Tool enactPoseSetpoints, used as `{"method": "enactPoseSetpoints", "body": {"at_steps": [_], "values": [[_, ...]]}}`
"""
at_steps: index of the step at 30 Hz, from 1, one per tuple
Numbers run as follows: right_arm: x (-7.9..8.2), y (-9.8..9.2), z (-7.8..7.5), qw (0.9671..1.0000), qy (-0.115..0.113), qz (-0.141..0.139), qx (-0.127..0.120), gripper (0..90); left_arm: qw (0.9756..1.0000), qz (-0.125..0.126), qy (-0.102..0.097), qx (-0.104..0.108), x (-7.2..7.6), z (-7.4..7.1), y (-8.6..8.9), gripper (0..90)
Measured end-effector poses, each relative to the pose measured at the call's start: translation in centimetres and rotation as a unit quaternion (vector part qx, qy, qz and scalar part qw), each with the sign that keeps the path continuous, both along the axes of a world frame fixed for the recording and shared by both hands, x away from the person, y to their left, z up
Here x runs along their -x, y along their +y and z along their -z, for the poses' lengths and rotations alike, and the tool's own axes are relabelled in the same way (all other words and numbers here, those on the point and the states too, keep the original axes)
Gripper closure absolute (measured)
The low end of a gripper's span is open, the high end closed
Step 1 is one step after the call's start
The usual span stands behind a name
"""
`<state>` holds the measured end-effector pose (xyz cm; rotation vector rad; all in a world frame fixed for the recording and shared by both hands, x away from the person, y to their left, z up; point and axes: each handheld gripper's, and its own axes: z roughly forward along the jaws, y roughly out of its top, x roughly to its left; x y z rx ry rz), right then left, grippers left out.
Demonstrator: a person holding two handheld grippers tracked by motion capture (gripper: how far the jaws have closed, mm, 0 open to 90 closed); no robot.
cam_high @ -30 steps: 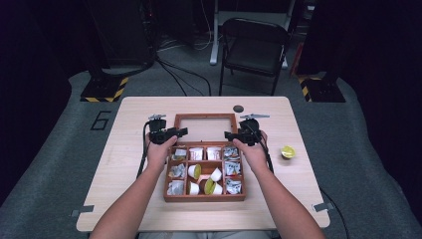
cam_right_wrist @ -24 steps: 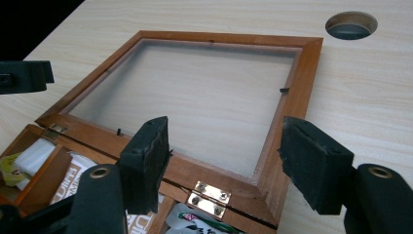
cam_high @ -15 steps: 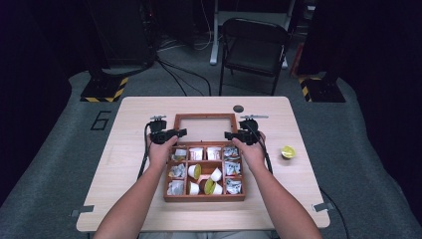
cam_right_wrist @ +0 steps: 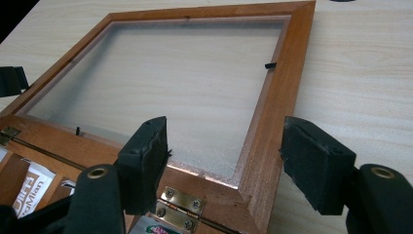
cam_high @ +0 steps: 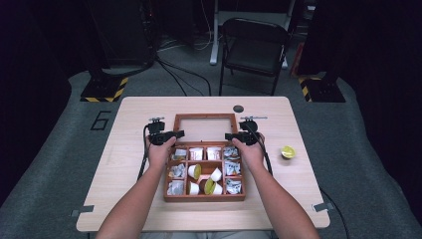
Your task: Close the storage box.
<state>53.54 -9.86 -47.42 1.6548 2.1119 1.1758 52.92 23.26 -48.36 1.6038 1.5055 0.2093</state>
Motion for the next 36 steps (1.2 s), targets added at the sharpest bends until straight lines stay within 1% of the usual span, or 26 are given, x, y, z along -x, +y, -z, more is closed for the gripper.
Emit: {"method": "enactPoseSetpoints", "body": {"at_steps": [2, 5, 6, 8, 10, 15, 16, 17, 18, 19, 20, 21, 23, 24, 26, 27, 33, 34, 36], "values": [[-0.02, 0.02, 0.01, 1.0, -0.001, 0.0, 0.001, 33.6, 1.0, 0.001, -0.001, 0.003, -0.04, 0.03, -0.1, 38.0], [-0.03, 0.0, 0.01, 1.0, -0.001, 0.0, 0.0, 33.6, 1.0, -0.002, -0.002, 0.002, 0.0, 0.04, -0.15, 38.0], [0.0, -0.03, 0.03, 1.0, 0.001, 0.005, -0.002, 33.5, 1.0, -0.009, -0.001, -0.003, 0.06, -0.01, -0.09, 38.0], [0.03, -0.09, 0.03, 1.0, 0.003, 0.008, -0.002, 33.5, 0.9999, -0.014, -0.003, -0.005, 0.1, -0.05, 0.1, 37.8], [0.04, -0.09, 0.02, 0.9999, 0.002, 0.01, 0.001, 33.6, 0.9999, -0.015, 0.001, 0.0, 0.05, 0.01, 0.15, 37.8], [-0.05, -0.17, 0.11, 0.9999, 0.005, 0.013, 0.0, 33.5, 0.9998, -0.016, 0.003, 0.008, -0.01, 0.02, 0.07, 37.9], [-0.11, -0.24, 0.21, 0.9999, 0.005, 0.011, 0.003, 33.6, 0.9998, -0.016, 0.003, 0.01, -0.04, 0.03, 0.12, 37.9], [-0.16, -0.25, 0.28, 0.9998, 0.011, 0.013, 0.001, 33.5, 0.9998, -0.014, 0.003, 0.01, -0.05, 0.03, 0.17, 37.9], [-0.23, -0.33, 0.39, 0.9999, 0.01, 0.011, 0.001, 33.6, 0.9999, -0.009, 0.004, 0.006, -0.07, 0.02, 0.27, 38.0], [-0.25, -0.33, 0.41, 0.9998, 0.013, 0.011, -0.002, 33.7, 0.9999, -0.01, 0.004, 0.008, -0.1, 0.01, 0.3, 38.1], [-0.32, -0.35, 0.49, 0.9997, 0.021, 0.006, -0.014, 33.6, 0.9999, -0.006, 0.006, 0.007, -0.13, -0.01, 0.45, 38.1], [-0.32, -0.32, 0.47, 0.9996, 0.023, 0.006, -0.013, 33.6, 0.9999, -0.008, 0.007, 0.006, -0.12, -0.05, 0.49, 38.0], [-0.35, -0.29, 0.47, 0.9996, 0.023, 0.007, -0.013, 33.6, 0.9999, -0.009, 0.009, 0.003, -0.11, -0.02, 0.57, 37.9], [-0.39, -0.33, 0.52, 0.9997, 0.021, 0.005, -0.011, 33.5, 0.9999, -0.007, 0.009, 0.002, -0.1, 0.02, 0.63, 37.8], [-0.41, -0.26, 0.49, 0.9996, 0.024, 0.008, -0.014, 33.5, 0.9999, -0.002, 0.014, -0.001, -0.13, 0.17, 0.67, 37.8], [-0.46, -0.31, 0.53, 0.9997, 0.021, 0.006, -0.011, 33.4, 0.9998, -0.002, 0.02, 0.003, -0.17, 0.25, 0.58, 37.8], [-0.58, -0.28, 0.74, 0.9996, 0.028, 0.004, -0.01, 32.9, 0.9997, 0.006, 0.025, 0.0, -0.26, 0.49, 0.61, 36.9], [-0.58, -0.26, 0.74, 0.9993, 0.034, 0.005, -0.013, 32.8, 0.9996, 0.009, 0.026, -0.002, -0.32, 0.59, 0.66, 37.1], [-0.67, -0.33, 0.81, 0.9995, 0.031, 0.003, -0.012, 32.8, 0.9996, 0.007, 0.027, 0.002, -0.39, 0.74, 0.65, 37.2]]}}
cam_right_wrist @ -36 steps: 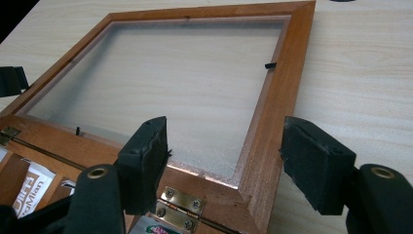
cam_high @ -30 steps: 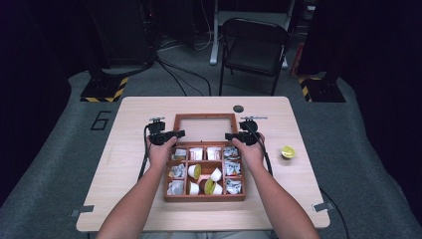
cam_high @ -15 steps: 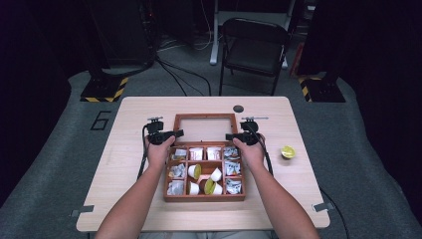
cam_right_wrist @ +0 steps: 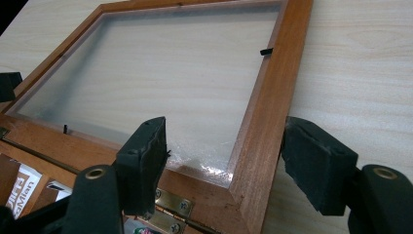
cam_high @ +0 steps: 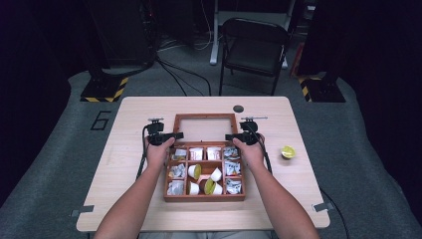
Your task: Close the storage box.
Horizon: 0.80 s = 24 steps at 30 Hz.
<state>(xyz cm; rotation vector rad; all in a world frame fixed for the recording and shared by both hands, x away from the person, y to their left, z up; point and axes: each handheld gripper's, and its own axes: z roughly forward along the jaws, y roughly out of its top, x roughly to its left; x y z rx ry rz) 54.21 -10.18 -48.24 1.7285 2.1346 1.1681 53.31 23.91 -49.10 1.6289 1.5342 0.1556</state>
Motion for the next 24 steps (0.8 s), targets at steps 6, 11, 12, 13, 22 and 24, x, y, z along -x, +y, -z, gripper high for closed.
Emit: {"method": "enactPoseSetpoints", "body": {"at_steps": [6, 11, 12, 13, 22, 24], "values": [[-0.12, -0.04, 0.09, 1.0, -0.001, -0.001, -0.002, 32.8, 1.0, -0.001, 0.008, 0.003, -0.11, 0.25, 0.0, 37.4], [-0.18, -0.03, 0.11, 1.0, 0.001, 0.001, -0.002, 32.5, 1.0, -0.001, 0.009, 0.003, -0.18, 0.43, 0.01, 37.5], [-0.18, -0.03, 0.11, 1.0, 0.001, 0.001, -0.002, 32.5, 1.0, -0.001, 0.009, 0.003, -0.18, 0.43, 0.01, 37.6], [-0.18, 0.0, 0.17, 1.0, 0.002, 0.001, -0.002, 32.3, 1.0, 0.0, 0.01, 0.001, -0.2, 0.48, 0.01, 37.6], [-0.16, 0.21, 0.24, 1.0, 0.0, 0.008, 0.0, 31.5, 0.9999, -0.002, 0.013, 0.005, -0.36, 0.88, -0.04, 37.6], [-0.21, 0.22, 0.39, 1.0, 0.004, 0.008, 0.001, 31.5, 0.9999, -0.003, 0.013, 0.005, -0.39, 0.96, -0.06, 37.6]]}}
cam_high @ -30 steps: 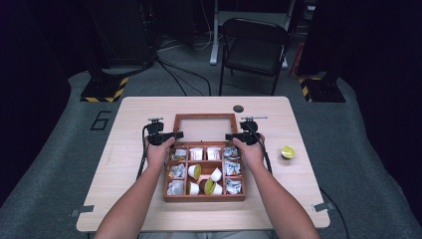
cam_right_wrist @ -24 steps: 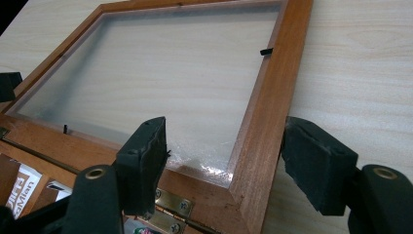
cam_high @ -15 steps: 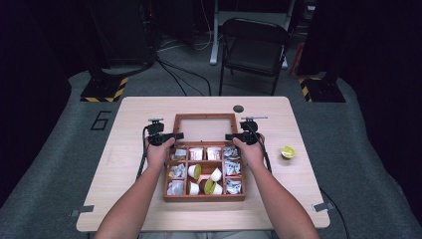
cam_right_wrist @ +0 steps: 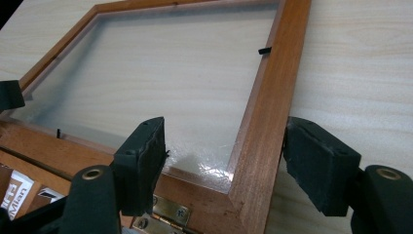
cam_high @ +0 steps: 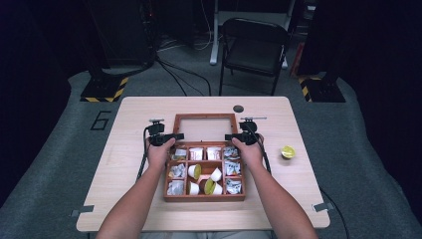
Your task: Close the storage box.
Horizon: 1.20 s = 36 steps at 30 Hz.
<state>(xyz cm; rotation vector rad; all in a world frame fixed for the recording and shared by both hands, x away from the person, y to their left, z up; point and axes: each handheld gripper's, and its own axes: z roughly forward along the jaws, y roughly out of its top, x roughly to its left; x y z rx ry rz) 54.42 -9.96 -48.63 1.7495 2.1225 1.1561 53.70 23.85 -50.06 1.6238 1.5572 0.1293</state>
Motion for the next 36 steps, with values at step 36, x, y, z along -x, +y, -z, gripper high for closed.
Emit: {"method": "enactPoseSetpoints", "body": {"at_steps": [36], "values": [[-0.61, -0.16, 1.02, 0.9985, 0.028, 0.014, -0.045, 29.2, 0.9998, 0.001, 0.002, 0.018, -0.2, 0.49, 0.01, 37.2]]}}
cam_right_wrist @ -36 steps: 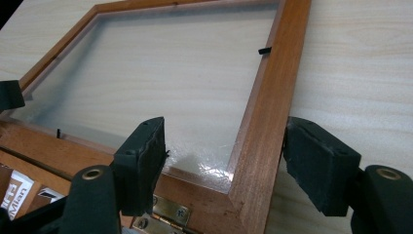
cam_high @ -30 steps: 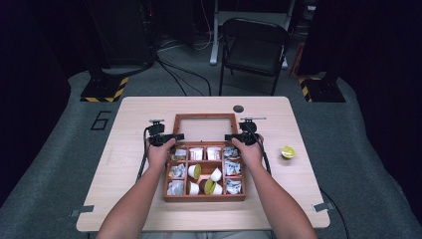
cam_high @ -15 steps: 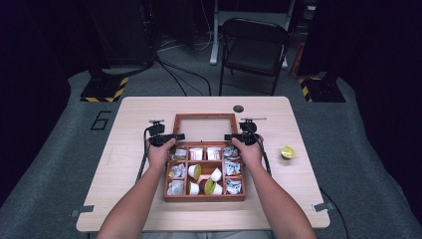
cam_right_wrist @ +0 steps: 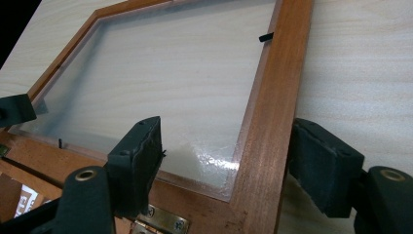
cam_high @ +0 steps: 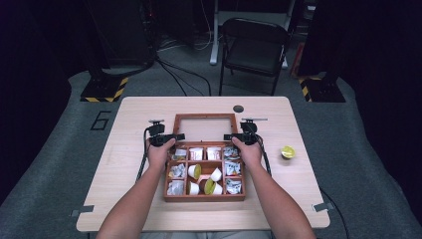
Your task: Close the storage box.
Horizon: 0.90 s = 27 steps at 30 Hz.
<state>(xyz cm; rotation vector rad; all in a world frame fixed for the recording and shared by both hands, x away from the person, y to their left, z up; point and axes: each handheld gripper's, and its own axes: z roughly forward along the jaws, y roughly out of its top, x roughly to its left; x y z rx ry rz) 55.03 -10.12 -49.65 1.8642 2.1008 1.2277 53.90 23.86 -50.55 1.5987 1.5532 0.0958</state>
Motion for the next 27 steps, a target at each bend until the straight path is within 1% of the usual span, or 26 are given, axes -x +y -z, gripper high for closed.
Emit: {"method": "enactPoseSetpoints", "body": {"at_steps": [10, 11, 12, 13, 19, 21, 23, 24, 25, 27], "values": [[0.14, 0.06, -0.32, 1.0, -0.006, 0.0, 0.005, 29.8, 1.0, -0.003, 0.003, 0.004, 0.06, -0.17, -0.05, 37.4], [0.14, 0.06, -0.32, 1.0, -0.006, 0.0, 0.005, 29.8, 1.0, -0.001, -0.001, 0.001, 0.02, -0.19, -0.02, 37.4], [0.18, 0.11, -0.4, 1.0, -0.005, 0.001, 0.005, 29.8, 1.0, -0.004, -0.003, 0.001, 0.05, -0.23, -0.06, 37.6], [0.17, 0.1, -0.44, 0.9999, -0.012, -0.002, 0.011, 29.8, 1.0, -0.002, -0.005, -0.001, 0.04, -0.24, -0.04, 38.0], [0.22, 0.12, -0.53, 0.9999, -0.011, -0.002, 0.01, 30.0, 1.0, -0.002, -0.006, -0.001, 0.06, -0.29, -0.05, 38.3], [0.23, 0.07, -0.58, 0.9997, -0.019, -0.003, 0.014, 30.7, 1.0, 0.002, -0.009, -0.004, 0.08, -0.45, 0.03, 38.7], [0.27, 0.07, -0.67, 0.9997, -0.019, -0.004, 0.014, 30.9, 0.9999, 0.003, -0.01, -0.005, 0.1, -0.52, 0.06, 38.8], [0.29, 0.05, -0.73, 0.9997, -0.022, -0.004, 0.014, 31.0, 0.9999, -0.001, -0.014, -0.001, 0.11, -0.58, 0.01, 38.8], [0.35, 0.05, -0.87, 0.9996, -0.024, -0.002, 0.012, 31.1, 0.9998, 0.001, -0.018, -0.001, 0.14, -0.71, 0.07, 39.0], [0.36, 0.02, -0.98, 0.9995, -0.03, -0.001, 0.011, 31.2, 0.9998, 0.0, -0.018, 0.001, 0.16, -0.8, 0.07, 39.0]]}}
